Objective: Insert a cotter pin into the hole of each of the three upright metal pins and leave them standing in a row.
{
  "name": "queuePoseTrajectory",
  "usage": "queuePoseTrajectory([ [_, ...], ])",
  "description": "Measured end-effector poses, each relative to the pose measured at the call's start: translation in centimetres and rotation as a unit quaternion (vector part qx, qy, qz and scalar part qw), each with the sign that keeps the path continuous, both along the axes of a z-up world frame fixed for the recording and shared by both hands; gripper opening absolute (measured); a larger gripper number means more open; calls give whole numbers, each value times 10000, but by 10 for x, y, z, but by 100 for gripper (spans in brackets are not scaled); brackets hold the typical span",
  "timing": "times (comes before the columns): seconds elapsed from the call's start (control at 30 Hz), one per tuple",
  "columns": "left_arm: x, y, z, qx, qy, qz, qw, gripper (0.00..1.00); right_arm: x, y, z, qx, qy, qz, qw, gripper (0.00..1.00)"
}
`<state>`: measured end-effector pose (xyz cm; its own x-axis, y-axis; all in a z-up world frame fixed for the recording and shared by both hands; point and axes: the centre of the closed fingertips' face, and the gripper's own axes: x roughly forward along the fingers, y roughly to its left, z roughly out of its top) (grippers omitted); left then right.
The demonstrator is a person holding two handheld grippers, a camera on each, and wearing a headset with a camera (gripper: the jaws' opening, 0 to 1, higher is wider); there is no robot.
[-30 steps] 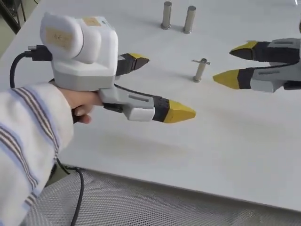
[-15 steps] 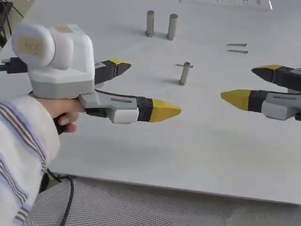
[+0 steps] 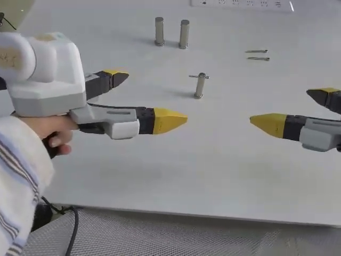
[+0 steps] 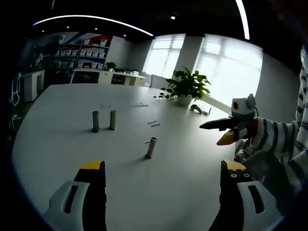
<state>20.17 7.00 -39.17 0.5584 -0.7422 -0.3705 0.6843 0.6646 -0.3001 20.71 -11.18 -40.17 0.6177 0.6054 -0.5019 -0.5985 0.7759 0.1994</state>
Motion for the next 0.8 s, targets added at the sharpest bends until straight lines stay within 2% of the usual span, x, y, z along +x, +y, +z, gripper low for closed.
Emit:
queuePoseTrajectory([
  [0.1,3,6,0,-138,37,206,9997,99,-5,12,9,434,80,31,9990,94],
  [0.2,5,12,-2,-145,63,285,9995,99,-6,14,13,448,1,8,9990,98],
  [0.33,12,24,-2,-126,90,410,9990,99,-6,14,14,349,2,-28,9994,98],
  [0.43,19,29,1,-78,30,468,9989,99,-7,13,14,296,-6,-63,9995,98],
  [0.5,28,32,5,-18,-33,506,9987,99,-8,10,15,283,-15,-114,9995,98],
  [0.6,48,38,15,141,-375,511,9979,91,-10,7,16,242,-24,-162,9996,98],
  [0.7,66,41,25,147,-563,606,9965,91,-9,1,14,215,10,-186,9996,98],
  [0.8,89,46,30,261,-689,697,9948,88,-9,-3,13,169,17,-216,9996,97],
])
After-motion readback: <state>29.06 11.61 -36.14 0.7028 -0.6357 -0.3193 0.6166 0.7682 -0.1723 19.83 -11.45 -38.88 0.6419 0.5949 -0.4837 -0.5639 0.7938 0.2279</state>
